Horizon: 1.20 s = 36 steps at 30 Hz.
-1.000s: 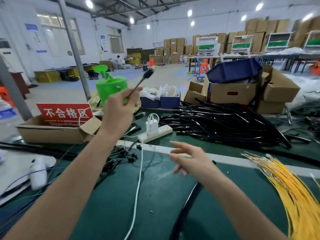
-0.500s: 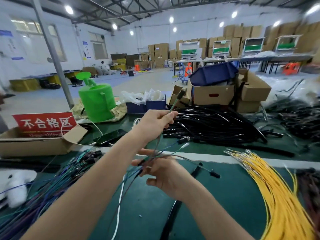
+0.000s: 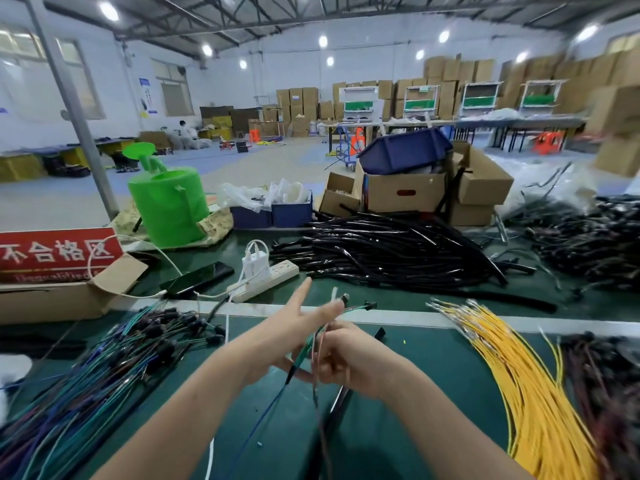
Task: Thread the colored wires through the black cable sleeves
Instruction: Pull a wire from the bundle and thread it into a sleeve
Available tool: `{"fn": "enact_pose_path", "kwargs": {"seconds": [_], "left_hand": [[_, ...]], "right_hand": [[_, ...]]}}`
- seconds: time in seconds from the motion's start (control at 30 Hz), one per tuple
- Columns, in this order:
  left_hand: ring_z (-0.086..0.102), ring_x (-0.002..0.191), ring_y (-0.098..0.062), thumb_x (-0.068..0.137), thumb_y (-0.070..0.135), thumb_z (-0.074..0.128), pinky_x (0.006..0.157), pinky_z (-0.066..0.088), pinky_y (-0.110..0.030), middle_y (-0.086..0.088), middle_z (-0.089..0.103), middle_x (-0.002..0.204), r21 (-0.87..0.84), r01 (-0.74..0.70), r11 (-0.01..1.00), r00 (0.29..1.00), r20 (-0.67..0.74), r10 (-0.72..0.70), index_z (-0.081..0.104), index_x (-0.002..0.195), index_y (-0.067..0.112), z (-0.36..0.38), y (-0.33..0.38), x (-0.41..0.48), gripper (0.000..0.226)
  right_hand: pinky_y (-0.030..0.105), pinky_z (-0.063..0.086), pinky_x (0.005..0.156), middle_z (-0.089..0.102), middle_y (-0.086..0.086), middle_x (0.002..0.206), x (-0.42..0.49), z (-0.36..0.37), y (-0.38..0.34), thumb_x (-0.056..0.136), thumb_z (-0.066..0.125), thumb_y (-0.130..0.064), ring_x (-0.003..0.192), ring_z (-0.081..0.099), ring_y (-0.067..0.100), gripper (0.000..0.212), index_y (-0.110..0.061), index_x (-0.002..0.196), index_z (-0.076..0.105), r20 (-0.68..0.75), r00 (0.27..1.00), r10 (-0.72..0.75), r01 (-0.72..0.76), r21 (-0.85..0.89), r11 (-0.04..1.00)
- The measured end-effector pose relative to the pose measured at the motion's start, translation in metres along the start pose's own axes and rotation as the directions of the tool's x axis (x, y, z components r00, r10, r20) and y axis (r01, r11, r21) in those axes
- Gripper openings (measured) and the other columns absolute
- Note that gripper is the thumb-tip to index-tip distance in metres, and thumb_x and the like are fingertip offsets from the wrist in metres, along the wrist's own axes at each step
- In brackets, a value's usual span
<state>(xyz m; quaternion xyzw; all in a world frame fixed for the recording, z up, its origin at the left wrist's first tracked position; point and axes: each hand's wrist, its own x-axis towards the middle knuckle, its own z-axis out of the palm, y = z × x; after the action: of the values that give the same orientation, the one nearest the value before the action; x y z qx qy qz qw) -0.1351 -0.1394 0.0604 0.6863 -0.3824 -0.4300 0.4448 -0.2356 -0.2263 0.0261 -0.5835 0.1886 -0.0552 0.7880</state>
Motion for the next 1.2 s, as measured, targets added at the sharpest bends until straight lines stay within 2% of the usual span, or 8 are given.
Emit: {"fn": "enact_pose_path", "kwargs": {"seconds": [0.17, 0.33, 0.5, 0.7, 0.8, 0.9, 1.03, 1.2], "left_hand": [[0.068, 0.063, -0.028, 0.082, 0.022, 0.073, 0.054, 0.053, -0.030, 0.003, 0.072, 0.095, -0.071, -0.017, 0.997, 1.000, 0.023, 0.019, 0.004, 0.146, 0.046, -0.007, -0.018, -0.007, 0.097], [0.038, 0.041, -0.007, 0.098, 0.014, 0.049, 0.042, 0.029, -0.017, -0.001, 0.074, 0.082, 0.129, -0.155, 0.979, 0.987, 0.057, 0.149, 0.062, 0.115, 0.015, -0.018, -0.026, -0.019, 0.021], [0.030, 0.041, -0.008, 0.094, 0.027, 0.048, 0.040, 0.026, -0.015, -0.004, 0.070, 0.071, 0.035, -0.163, 0.986, 0.985, 0.060, 0.161, 0.064, 0.112, 0.012, -0.033, -0.029, -0.029, 0.029], [0.032, 0.039, -0.008, 0.086, 0.031, 0.050, 0.039, 0.025, -0.014, -0.003, 0.054, 0.056, 0.123, -0.164, 0.979, 0.986, 0.053, 0.158, 0.073, 0.088, 0.009, -0.081, -0.040, -0.048, 0.032], [0.030, 0.038, -0.006, 0.089, 0.029, 0.048, 0.038, 0.024, -0.012, 0.003, 0.045, 0.049, 0.049, -0.201, 0.978, 0.978, -0.044, 0.203, 0.067, 0.079, 0.008, -0.064, -0.035, -0.041, 0.030], [0.031, 0.038, -0.005, 0.097, 0.019, 0.043, 0.038, 0.024, -0.013, 0.007, 0.044, 0.047, 0.026, -0.272, 0.962, 0.961, -0.044, 0.273, 0.063, 0.081, 0.008, -0.015, -0.023, -0.018, 0.028], [0.033, 0.036, -0.002, 0.100, 0.017, 0.043, 0.039, 0.027, -0.013, 0.008, 0.052, 0.045, 0.059, -0.287, 0.956, 0.958, 0.020, 0.287, 0.064, 0.078, 0.017, 0.038, -0.017, 0.011, 0.030], [0.042, 0.039, -0.007, 0.098, 0.021, 0.049, 0.039, 0.033, -0.017, 0.004, 0.063, 0.053, 0.045, -0.201, 0.979, 0.974, -0.101, 0.205, 0.065, 0.077, 0.011, 0.053, -0.043, 0.037, 0.028]], "right_hand": [[0.021, 0.048, 0.046, 0.066, 0.009, 0.071, -0.004, -0.004, -0.013, 0.078, 0.028, 0.015, 0.047, 0.060, 0.015, 0.047, -0.007, 0.093, 0.066, -0.098, 0.995, -0.027, 0.025, -0.028, 0.999], [0.024, 0.053, 0.059, 0.069, 0.009, 0.102, -0.019, -0.017, -0.037, 0.094, 0.047, -0.008, 0.083, 0.067, 0.022, 0.022, -0.014, 0.105, 0.064, 0.075, 0.997, 0.006, -0.002, -0.052, 0.999], [0.018, 0.051, 0.046, 0.072, 0.010, 0.073, -0.022, -0.027, -0.066, 0.101, 0.040, -0.013, 0.053, 0.066, 0.015, 0.028, -0.005, 0.080, 0.056, -0.211, 0.963, -0.170, 0.193, 0.093, 0.977], [0.015, 0.051, 0.046, 0.069, 0.006, 0.059, -0.054, -0.092, -0.117, 0.103, 0.036, -0.019, 0.044, 0.062, 0.011, 0.033, -0.009, 0.075, 0.050, -0.574, 0.776, -0.262, 0.427, 0.172, 0.888], [0.014, 0.051, 0.049, 0.071, 0.008, 0.076, -0.056, -0.097, -0.120, 0.099, 0.046, -0.027, 0.051, 0.060, 0.010, 0.027, -0.008, 0.083, 0.058, -0.548, 0.784, -0.292, 0.469, 0.214, 0.857], [0.015, 0.048, 0.048, 0.070, 0.009, 0.091, -0.037, -0.070, -0.086, 0.094, 0.055, -0.024, 0.052, 0.055, 0.010, 0.016, -0.011, 0.094, 0.064, -0.359, 0.899, -0.250, 0.287, 0.055, 0.956], [0.017, 0.042, 0.051, 0.066, 0.008, 0.073, -0.031, -0.045, -0.027, 0.081, 0.062, -0.016, 0.052, 0.051, 0.013, 0.015, -0.003, 0.087, 0.066, -0.172, 0.947, -0.271, 0.278, 0.016, 0.960], [0.019, 0.054, 0.057, 0.067, 0.012, 0.069, -0.044, -0.072, 0.019, 0.084, 0.061, -0.001, 0.057, 0.062, 0.015, 0.004, 0.002, 0.083, 0.059, -0.398, 0.872, -0.285, 0.345, 0.086, 0.935]]}}
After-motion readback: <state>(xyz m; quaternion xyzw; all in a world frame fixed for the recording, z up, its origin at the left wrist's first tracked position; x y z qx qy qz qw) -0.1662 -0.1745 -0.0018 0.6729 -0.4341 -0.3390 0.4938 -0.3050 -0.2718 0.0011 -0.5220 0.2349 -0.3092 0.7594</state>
